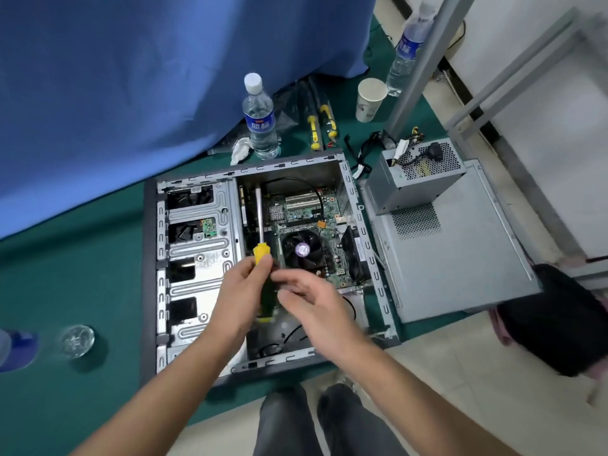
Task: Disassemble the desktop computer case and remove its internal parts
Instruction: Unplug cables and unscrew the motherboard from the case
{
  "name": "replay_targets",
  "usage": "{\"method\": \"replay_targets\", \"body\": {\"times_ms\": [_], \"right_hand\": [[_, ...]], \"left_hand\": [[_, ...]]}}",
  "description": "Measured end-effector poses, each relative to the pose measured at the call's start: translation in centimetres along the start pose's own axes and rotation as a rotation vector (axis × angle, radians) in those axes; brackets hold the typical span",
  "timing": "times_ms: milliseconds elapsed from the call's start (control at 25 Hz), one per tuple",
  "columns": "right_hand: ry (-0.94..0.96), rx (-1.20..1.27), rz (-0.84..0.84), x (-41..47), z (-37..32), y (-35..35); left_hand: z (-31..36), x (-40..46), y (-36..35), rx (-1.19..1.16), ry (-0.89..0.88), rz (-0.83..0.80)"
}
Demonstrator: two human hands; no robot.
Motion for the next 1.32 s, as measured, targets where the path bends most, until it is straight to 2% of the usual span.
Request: {"method": "replay_targets", "body": {"times_ms": [80, 200, 240, 280, 360, 400, 520, 720, 800, 920, 1040, 1200, 1320], "right_hand": [[0.080, -0.168, 0.114, 0.0, -1.1, 1.8], [0.112, -0.285, 0.638, 0.9, -0.3, 9.6], [0.040, -0.324, 0.732, 1.5, 0.8, 12.2], [-0.082, -0.387, 0.725, 2.3, 2.5, 14.3], [-0.319, -0.563, 0.529, 4.3, 6.3, 16.6], [-0.375, -0.635, 0.444, 5.3, 7.9, 17.0], [-0.377, -0.852, 0.343, 7.8, 10.9, 17.2], [-0.353, -1.209, 0.196, 9.4, 13.2, 17.1], [-0.333, -1.183, 0.235, 8.4, 13.1, 17.3], [-0.269, -0.988, 0.369, 5.5, 12.3, 18.1], [-0.227, -0.742, 0.352, 3.3, 10.8, 18.6], [-0.109, -0.669, 0.264, 3.7, 7.0, 17.8], [0.024, -0.602, 0.336, 3.8, 3.4, 17.9]], "left_hand": [[0.5, 0.4, 2.1, 0.198, -0.052, 0.167], [0.9, 2.0, 5.3, 0.597, -0.216, 0.443], [0.9, 2.5, 5.7, 0.653, -0.232, 0.503], [0.8, 3.2, 5.7, 0.685, -0.237, 0.534], [0.6, 4.2, 5.0, 0.753, -0.259, 0.604], [0.4, 4.7, 4.6, 0.788, -0.263, 0.652], [0.0, 5.5, 3.9, 0.876, -0.280, 0.740], [-0.2, 6.0, 3.9, 0.942, -0.366, 0.755], [0.0, 6.0, 3.9, 0.961, -0.389, 0.760], [-0.1, 5.8, 3.8, 0.983, -0.402, 0.765], [-0.1, 5.9, 3.6, 1.029, -0.415, 0.772], [0.0, 5.9, 3.6, 1.061, -0.384, 0.760], [-0.1, 5.9, 3.6, 1.072, -0.392, 0.747]]}}
Point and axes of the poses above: each hand's wrist, its own x-axis towards the middle knuckle, its own y-axis out of the back of the hand, z = x × y, the point moved 3 cm from there along x, towards the middle knuckle, and after that the axes turned 7 degrees about y, right-handed, at the moved point
